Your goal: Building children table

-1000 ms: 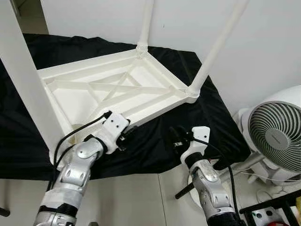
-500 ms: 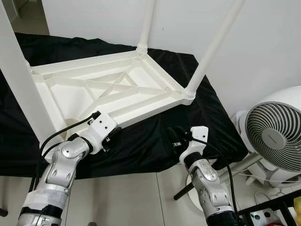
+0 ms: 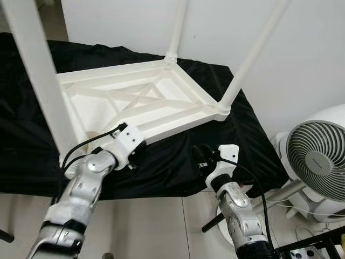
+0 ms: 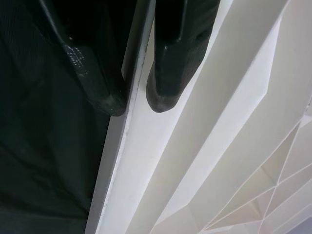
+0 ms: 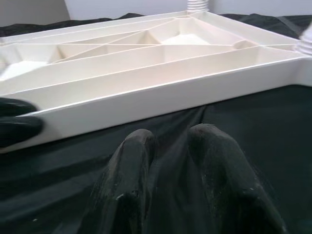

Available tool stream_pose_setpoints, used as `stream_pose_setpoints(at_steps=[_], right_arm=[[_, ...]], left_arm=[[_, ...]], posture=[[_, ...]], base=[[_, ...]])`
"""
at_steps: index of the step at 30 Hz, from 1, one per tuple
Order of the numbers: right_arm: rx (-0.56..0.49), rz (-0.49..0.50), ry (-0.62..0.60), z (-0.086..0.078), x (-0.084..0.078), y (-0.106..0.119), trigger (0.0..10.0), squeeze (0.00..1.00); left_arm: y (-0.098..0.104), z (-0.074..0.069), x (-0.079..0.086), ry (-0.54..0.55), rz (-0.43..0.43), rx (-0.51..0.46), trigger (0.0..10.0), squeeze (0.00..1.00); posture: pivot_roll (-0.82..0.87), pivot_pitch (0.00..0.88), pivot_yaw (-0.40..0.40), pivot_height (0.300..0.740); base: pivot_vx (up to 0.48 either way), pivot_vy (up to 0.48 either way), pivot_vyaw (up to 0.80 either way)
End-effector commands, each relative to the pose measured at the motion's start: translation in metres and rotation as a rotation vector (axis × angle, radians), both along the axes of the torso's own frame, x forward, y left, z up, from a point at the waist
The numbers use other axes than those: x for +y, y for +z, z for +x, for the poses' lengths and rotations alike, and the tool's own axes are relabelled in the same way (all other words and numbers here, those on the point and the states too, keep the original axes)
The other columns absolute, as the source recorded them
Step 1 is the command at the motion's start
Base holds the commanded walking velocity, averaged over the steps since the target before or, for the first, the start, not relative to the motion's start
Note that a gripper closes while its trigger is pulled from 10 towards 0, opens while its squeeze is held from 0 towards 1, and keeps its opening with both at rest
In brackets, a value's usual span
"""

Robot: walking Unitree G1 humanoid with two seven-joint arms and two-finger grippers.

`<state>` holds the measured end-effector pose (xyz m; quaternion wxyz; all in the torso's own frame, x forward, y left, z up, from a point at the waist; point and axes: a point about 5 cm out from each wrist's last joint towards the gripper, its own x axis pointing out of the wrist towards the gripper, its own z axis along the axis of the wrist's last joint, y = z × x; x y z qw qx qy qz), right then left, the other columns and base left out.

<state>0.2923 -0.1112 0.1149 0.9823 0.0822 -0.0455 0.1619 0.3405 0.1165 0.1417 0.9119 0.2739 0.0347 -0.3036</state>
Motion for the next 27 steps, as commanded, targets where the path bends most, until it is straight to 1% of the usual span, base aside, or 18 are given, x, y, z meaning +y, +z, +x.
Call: stream_pose_setpoints(at_steps=[1, 2, 5, 6, 7, 9, 10, 11, 15, 16, 17, 18, 21, 22, 24, 25, 26, 27], right_arm=[[0.011, -0.005, -0.017, 0.0, -0.004, -0.003, 10.0, 0.0], [0.01, -0.006, -0.019, 0.0, -0.004, -0.003, 10.0, 0.0], [0.009, -0.006, -0.022, 0.0, -0.005, -0.003, 10.0, 0.0], [0.009, -0.006, -0.028, 0.0, -0.007, -0.003, 10.0, 0.0], [0.008, -0.006, -0.034, -0.001, -0.008, -0.003, 10.0, 0.0], [0.008, -0.006, -0.038, -0.002, -0.008, -0.003, 10.0, 0.0], [0.008, -0.006, -0.042, -0.002, -0.009, -0.003, 10.0, 0.0], [0.008, -0.005, -0.045, -0.003, -0.009, -0.003, 10.0, 0.0], [0.007, -0.004, -0.049, -0.003, -0.008, -0.003, 10.0, 0.0], [0.007, -0.005, -0.049, -0.003, -0.008, -0.003, 10.0, 0.0], [0.007, -0.005, -0.049, -0.003, -0.008, -0.003, 10.0, 0.0], [0.007, -0.004, -0.046, -0.003, -0.007, -0.004, 10.0, 0.0], [0.007, -0.002, -0.041, -0.003, -0.006, -0.004, 10.0, 0.0], [0.007, -0.001, -0.038, -0.002, -0.005, -0.004, 10.0, 0.0], [0.007, -0.001, -0.038, -0.002, -0.005, -0.004, 10.0, 0.0], [0.007, 0.0, -0.035, -0.002, -0.004, -0.004, 10.0, 0.0], [0.004, -0.004, -0.028, 0.0, -0.003, -0.003, 10.0, 0.0], [0.0, -0.005, -0.021, 0.001, -0.001, -0.002, 10.0, 0.0]], left_arm=[[0.009, 0.0, -0.019, -0.074, 0.014, -0.069, 1.8, 0.0], [0.011, 0.001, -0.024, -0.088, 0.01, -0.074, 1.5, 0.0], [0.012, 0.002, -0.029, -0.1, 0.007, -0.082, 1.7, 0.0], [0.014, 0.002, -0.036, -0.127, 0.002, -0.087, 0.3, 0.0], [0.014, 0.001, -0.042, -0.153, -0.003, -0.086, 1.7, 0.0], [0.014, 0.0, -0.046, -0.168, -0.005, -0.084, 1.7, 0.0], [0.014, -0.002, -0.047, -0.178, -0.002, -0.094, 8.0, 0.0], [0.013, -0.003, -0.045, -0.181, -0.005, -0.093, 10.0, 0.0], [0.012, -0.005, -0.042, -0.18, -0.027, -0.087, 10.0, 0.0], [0.012, -0.006, -0.04, -0.179, -0.038, -0.085, 10.0, 0.45], [0.012, -0.006, -0.04, -0.179, -0.038, -0.085, 10.0, 0.45], [0.013, -0.006, -0.035, -0.157, -0.067, -0.082, 10.0, 1.0], [0.015, -0.007, -0.03, -0.136, -0.1, -0.084, 10.0, 1.0], [0.019, -0.008, -0.025, -0.1, -0.124, -0.112, 10.0, 1.0], [0.019, -0.008, -0.025, -0.1, -0.124, -0.112, 10.0, 1.0], [0.023, -0.01, -0.022, -0.078, -0.149, -0.134, 10.0, 1.0], [0.029, -0.014, -0.02, -0.052, -0.193, -0.165, 10.0, 0.0], [0.034, -0.019, -0.018, -0.028, -0.237, -0.185, 10.0, 0.0]], posture=[[0.1, 0.036, -0.159, 0.74], [0.1, 0.036, -0.158, 0.74], [0.09, 0.037, -0.156, 0.74], [0.09, 0.037, -0.15, 0.74], [0.08, 0.038, -0.144, 0.74], [0.08, 0.038, -0.142, 0.74], [0.08, 0.038, -0.142, 0.74], [0.08, 0.039, -0.138, 0.74], [0.08, 0.041, -0.139, 0.74], [0.08, 0.041, -0.139, 0.74], [0.08, 0.041, -0.139, 0.74], [0.09, 0.046, -0.144, 0.74], [0.09, 0.047, -0.145, 0.74], [0.11, 0.05, -0.153, 0.74], [0.11, 0.05, -0.153, 0.74], [0.11, 0.052, -0.157, 0.74], [0.12, 0.053, -0.161, 0.74], [0.12, 0.055, -0.168, 0.74]], base=[[0.0, 0.0, 0.0], [0.0, 0.0, 0.0], [0.0, 0.0, 0.0], [0.0, 0.0, 0.0], [0.0, 0.0, 0.0], [0.0, 0.0, 0.0], [0.0, 0.0, 0.0], [0.0, 0.0, 0.0], [0.0, 0.0, 0.0], [0.0, 0.0, 0.0], [0.0, 0.0, 0.0], [0.0, 0.0, 0.0], [0.0, 0.0, 0.0], [0.0, 0.0, 0.0], [0.0, 0.0, 0.0], [0.0, 0.0, 0.0], [0.0, 0.0, 0.0], [0.0, 0.0, 0.0]])
